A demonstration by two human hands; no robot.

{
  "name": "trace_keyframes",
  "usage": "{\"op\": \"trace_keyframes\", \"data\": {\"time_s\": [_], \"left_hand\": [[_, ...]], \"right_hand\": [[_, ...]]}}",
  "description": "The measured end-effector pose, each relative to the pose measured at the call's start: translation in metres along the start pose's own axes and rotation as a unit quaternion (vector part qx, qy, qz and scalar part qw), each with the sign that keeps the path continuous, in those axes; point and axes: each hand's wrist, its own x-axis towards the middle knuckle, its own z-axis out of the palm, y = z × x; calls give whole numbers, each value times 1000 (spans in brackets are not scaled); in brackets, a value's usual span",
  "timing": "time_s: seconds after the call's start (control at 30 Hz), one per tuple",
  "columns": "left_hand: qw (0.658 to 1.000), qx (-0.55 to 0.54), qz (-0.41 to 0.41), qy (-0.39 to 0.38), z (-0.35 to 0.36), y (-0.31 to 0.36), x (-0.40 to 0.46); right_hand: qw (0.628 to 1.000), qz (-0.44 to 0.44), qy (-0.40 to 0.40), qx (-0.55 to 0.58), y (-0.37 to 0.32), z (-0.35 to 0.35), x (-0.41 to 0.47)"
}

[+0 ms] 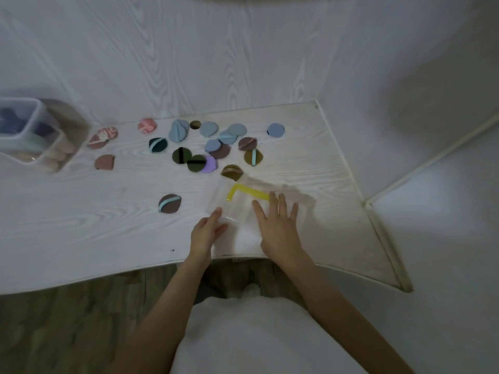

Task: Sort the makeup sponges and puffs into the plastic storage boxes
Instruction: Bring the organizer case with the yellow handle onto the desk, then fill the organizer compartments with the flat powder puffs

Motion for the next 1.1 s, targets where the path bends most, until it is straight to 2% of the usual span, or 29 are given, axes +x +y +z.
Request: {"op": "trace_keyframes", "data": {"time_s": [0.1,0.17,0.23,0.3,0.37,0.47,0.6,0.7,0.8,0.87,0.93,1.03,1.1], "left_hand": [[1000,5,20,-1,1,1,-5],[998,49,26,4,0,1,-8],[996,86,30,11,-2,2,-9],[994,97,41,42,-8,6,-7],[983,150,86,64,-17,13,-5],[971,227,77,29,-21,25,1],[963,255,84,-22,0,28,3],[949,278,135,-61,32,25,1],[916,346,185,-88,56,21,9],[892,402,189,-90,65,24,17],[874,437,191,-92,71,32,24],[853,462,224,-91,76,42,34],[853,458,232,-96,73,45,37]], "right_hand": [[999,3,-43,2,0,-7,-4],[997,-6,-68,26,-3,-13,-9],[992,-18,-82,94,6,-24,-10],[975,-22,-67,209,24,-40,-7],[950,0,-3,312,44,-55,-2],[923,86,177,330,70,-63,11],[854,197,235,421,95,-44,22],[793,270,225,498,110,-28,18],[741,318,204,556,118,-6,3],[727,340,206,560,121,7,-6],[747,350,201,529,124,16,-13],[830,334,137,425,125,21,-16],[856,316,94,397,121,19,-14]]}}
